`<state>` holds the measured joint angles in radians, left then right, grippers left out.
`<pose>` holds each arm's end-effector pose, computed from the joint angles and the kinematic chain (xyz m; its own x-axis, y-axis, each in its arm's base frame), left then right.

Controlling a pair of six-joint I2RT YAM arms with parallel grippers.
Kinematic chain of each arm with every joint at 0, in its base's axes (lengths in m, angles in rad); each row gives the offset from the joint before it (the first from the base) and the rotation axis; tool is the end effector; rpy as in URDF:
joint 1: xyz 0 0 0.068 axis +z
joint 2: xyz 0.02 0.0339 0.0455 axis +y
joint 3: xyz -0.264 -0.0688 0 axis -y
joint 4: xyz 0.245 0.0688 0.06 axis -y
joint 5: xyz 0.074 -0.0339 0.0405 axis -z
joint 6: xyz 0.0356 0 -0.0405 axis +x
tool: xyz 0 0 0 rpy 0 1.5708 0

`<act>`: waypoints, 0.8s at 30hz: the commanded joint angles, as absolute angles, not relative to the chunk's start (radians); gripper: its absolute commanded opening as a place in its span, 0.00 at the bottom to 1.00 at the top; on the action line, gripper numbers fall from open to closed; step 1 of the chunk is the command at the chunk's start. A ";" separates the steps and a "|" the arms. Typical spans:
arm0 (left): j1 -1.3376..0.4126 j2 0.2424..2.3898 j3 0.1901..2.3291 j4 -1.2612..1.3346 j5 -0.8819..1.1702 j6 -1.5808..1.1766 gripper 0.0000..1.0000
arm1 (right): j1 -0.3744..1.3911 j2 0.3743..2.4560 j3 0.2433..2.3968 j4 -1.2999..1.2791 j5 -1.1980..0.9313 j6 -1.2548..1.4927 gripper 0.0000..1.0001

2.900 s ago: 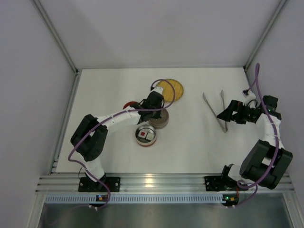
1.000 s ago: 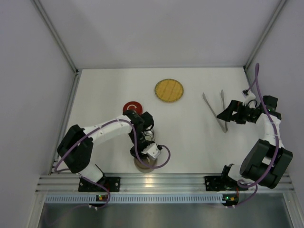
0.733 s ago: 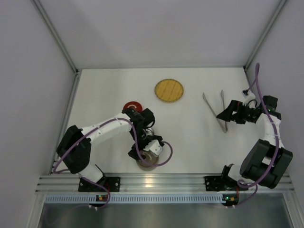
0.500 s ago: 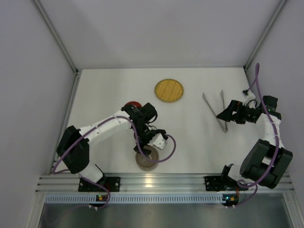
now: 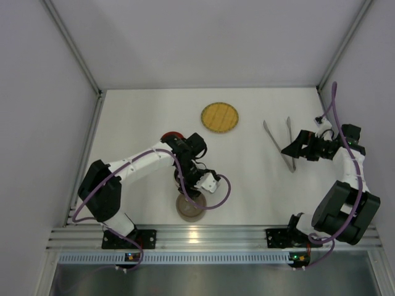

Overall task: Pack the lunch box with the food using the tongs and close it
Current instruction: Close the box lid on the packing box.

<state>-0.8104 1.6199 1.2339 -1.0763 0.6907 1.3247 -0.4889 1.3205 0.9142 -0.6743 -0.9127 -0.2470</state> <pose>0.1859 -0.2283 0.2397 0.4209 0.6422 -0.6406 0.8122 -0.5814 -0.0493 0.2326 -0.0918 0.2431 -0.7451 0.2270 -0.6272 -0.2308 0.7945 0.5617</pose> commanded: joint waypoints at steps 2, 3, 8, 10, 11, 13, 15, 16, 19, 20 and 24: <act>-0.808 1.603 1.241 -1.103 0.738 1.391 0.71 | -0.503 1.335 0.930 -0.663 -0.937 -0.284 0.99; -0.808 1.595 1.243 -1.107 0.756 1.397 0.80 | -0.503 1.336 0.931 -0.663 -0.937 -0.287 0.99; -0.810 1.591 1.250 -1.170 0.756 1.430 0.84 | -0.503 1.342 0.933 -0.667 -0.939 -0.290 0.99; -0.810 1.612 1.265 -1.219 0.744 1.454 0.83 | -0.503 1.344 0.933 -0.666 -0.940 -0.291 0.99; -0.810 1.617 1.267 -1.226 0.744 1.456 0.83 | -0.503 1.344 0.933 -0.667 -0.939 -0.291 0.99; -0.810 1.621 1.270 -1.239 0.747 1.469 0.82 | -0.503 1.345 0.933 -0.669 -0.937 -0.295 0.99; -0.810 1.632 1.270 -1.240 0.747 1.468 0.82 | -0.503 1.347 0.933 -0.669 -0.937 -0.295 0.99; -0.810 1.638 1.270 -1.238 0.744 1.467 0.82 | -0.503 1.348 0.933 -0.669 -0.937 -0.295 0.99; -0.810 1.655 1.261 -1.178 0.718 1.442 0.81 | -0.503 1.350 0.934 -0.669 -0.937 -0.295 0.99; -0.810 1.660 1.252 -1.161 0.700 1.434 0.81 | -0.503 1.348 0.936 -0.667 -0.937 -0.295 1.00; -0.810 1.681 1.262 -1.082 0.680 1.401 0.81 | -0.503 1.353 0.934 -0.673 -0.937 -0.302 0.99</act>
